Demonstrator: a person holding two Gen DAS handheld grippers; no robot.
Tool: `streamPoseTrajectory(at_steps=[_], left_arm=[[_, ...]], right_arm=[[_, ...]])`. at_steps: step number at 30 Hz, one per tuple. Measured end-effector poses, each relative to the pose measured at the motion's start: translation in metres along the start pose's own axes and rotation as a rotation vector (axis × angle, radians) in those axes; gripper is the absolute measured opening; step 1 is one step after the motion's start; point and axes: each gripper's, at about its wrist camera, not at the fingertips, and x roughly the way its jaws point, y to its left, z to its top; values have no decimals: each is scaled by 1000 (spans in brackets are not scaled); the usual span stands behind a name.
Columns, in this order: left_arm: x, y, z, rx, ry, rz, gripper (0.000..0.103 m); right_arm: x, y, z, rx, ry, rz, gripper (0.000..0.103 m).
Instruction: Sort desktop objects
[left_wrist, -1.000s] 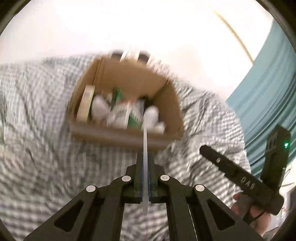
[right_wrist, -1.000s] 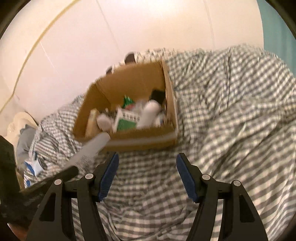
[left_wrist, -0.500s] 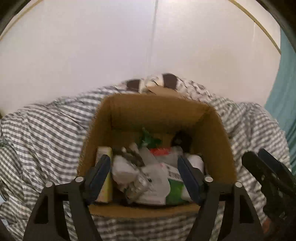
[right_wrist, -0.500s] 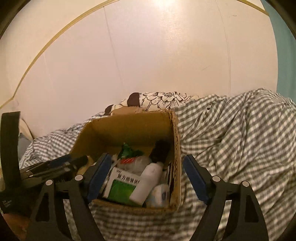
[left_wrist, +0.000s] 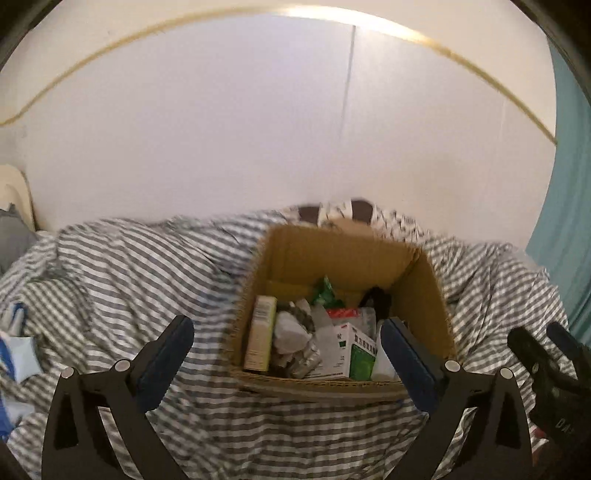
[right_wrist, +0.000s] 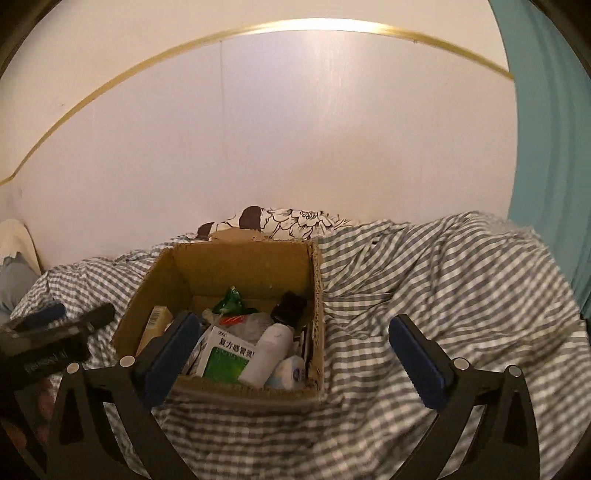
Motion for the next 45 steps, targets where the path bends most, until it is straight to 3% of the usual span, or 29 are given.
streamPoseTrajectory(at_steps=[5, 9, 13, 19, 45], left_arm=[[-28, 3, -27, 8, -33, 29, 103], [-25, -5, -61, 76, 50, 49, 103], [-27, -18, -79, 150, 74, 64, 103], [-31, -20, -76, 153, 57, 55, 103], [-21, -8, -83, 125, 94, 67, 103]], right_arm=[[-32, 12, -25, -31, -7, -17, 103], [-43, 24, -56, -69, -43, -61, 103], [-41, 26, -70, -67, -29, -81, 102], [-39, 12, -71, -1, 0, -67, 103], [-24, 14, -81, -11, 47, -71, 103]])
